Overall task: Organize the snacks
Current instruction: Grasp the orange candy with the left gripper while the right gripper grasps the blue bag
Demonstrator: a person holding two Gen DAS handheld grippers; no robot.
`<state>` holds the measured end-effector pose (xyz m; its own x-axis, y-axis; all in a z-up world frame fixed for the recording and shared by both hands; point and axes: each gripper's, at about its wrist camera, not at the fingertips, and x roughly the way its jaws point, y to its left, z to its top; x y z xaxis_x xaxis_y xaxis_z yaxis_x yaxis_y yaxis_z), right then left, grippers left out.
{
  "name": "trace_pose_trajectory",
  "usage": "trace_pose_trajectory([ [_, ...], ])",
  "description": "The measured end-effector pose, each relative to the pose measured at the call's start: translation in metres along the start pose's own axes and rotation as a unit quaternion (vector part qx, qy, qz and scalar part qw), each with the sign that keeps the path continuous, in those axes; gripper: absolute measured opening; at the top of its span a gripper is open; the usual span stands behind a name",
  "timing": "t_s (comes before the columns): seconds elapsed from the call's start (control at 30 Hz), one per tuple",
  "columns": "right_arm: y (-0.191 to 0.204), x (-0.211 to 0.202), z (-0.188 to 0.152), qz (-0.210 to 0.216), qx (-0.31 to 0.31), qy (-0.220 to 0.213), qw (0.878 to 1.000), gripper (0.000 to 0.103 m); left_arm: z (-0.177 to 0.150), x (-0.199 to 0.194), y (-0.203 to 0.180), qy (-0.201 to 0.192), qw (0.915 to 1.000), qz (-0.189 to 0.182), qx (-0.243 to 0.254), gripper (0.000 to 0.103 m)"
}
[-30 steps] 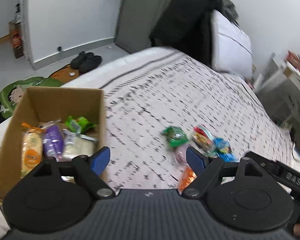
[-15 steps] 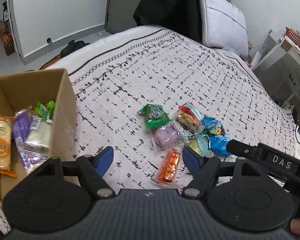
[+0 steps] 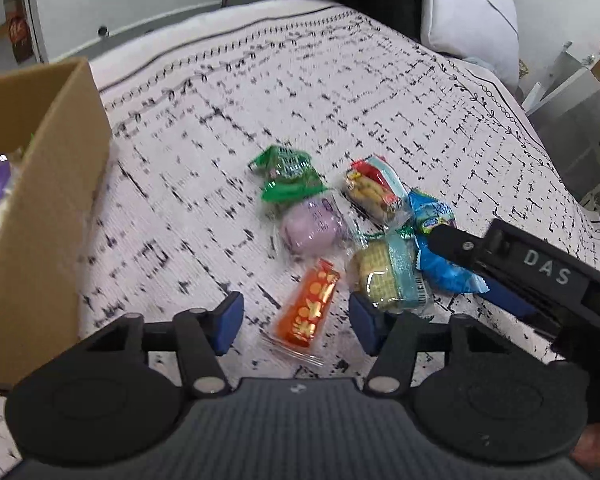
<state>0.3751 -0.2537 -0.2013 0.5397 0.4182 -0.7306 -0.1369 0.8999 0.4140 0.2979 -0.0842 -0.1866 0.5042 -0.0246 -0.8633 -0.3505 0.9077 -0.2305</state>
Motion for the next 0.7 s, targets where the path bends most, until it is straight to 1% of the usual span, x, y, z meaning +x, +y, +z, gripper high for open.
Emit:
trace_pose_trajectory([
  [0.03,0.001,0.001,0.0,0.0,-0.006,-0.002,1.0,0.076,-0.001,0.003,0.0,0.002,1.0,0.001,-0.004,0.053],
  [0.07,0.002,0.002,-0.001,0.0,-0.011,-0.003,1.0,0.073,-0.001,0.005,0.0,0.005,0.9999,0.001,-0.009,0.051],
  [0.1,0.003,0.003,-0.002,-0.001,-0.016,-0.003,1.0,0.066,-0.002,0.008,0.0,0.01,0.9998,0.001,-0.014,0.048],
  [0.13,0.003,0.004,-0.003,-0.005,-0.021,-0.003,1.0,0.061,-0.003,0.011,0.001,0.016,0.9996,0.001,-0.022,0.041],
  [0.17,0.004,0.005,-0.004,-0.01,-0.027,-0.004,1.0,0.053,-0.004,0.013,0.001,0.019,0.9995,0.005,-0.025,0.037],
  [0.23,0.006,0.003,-0.004,-0.007,-0.032,-0.005,0.999,0.047,-0.006,0.013,0.0,0.011,0.9997,0.005,-0.021,0.028],
  [0.27,0.006,0.002,-0.004,-0.003,-0.031,-0.005,1.0,0.041,-0.006,0.013,-0.001,0.01,0.9998,0.002,-0.019,0.025],
  [0.37,0.009,-0.002,-0.005,0.0,-0.035,-0.007,0.999,0.038,-0.005,0.007,0.0,0.006,0.9998,0.005,-0.02,0.022],
  [0.43,0.011,-0.006,-0.005,0.0,-0.036,-0.01,0.999,0.036,-0.003,0.001,0.002,-0.003,0.9998,0.007,-0.018,0.02],
  [0.7,0.023,-0.018,-0.005,0.02,-0.051,-0.03,0.998,0.033,0.013,-0.031,0.013,-0.039,0.999,0.004,-0.02,0.019],
])
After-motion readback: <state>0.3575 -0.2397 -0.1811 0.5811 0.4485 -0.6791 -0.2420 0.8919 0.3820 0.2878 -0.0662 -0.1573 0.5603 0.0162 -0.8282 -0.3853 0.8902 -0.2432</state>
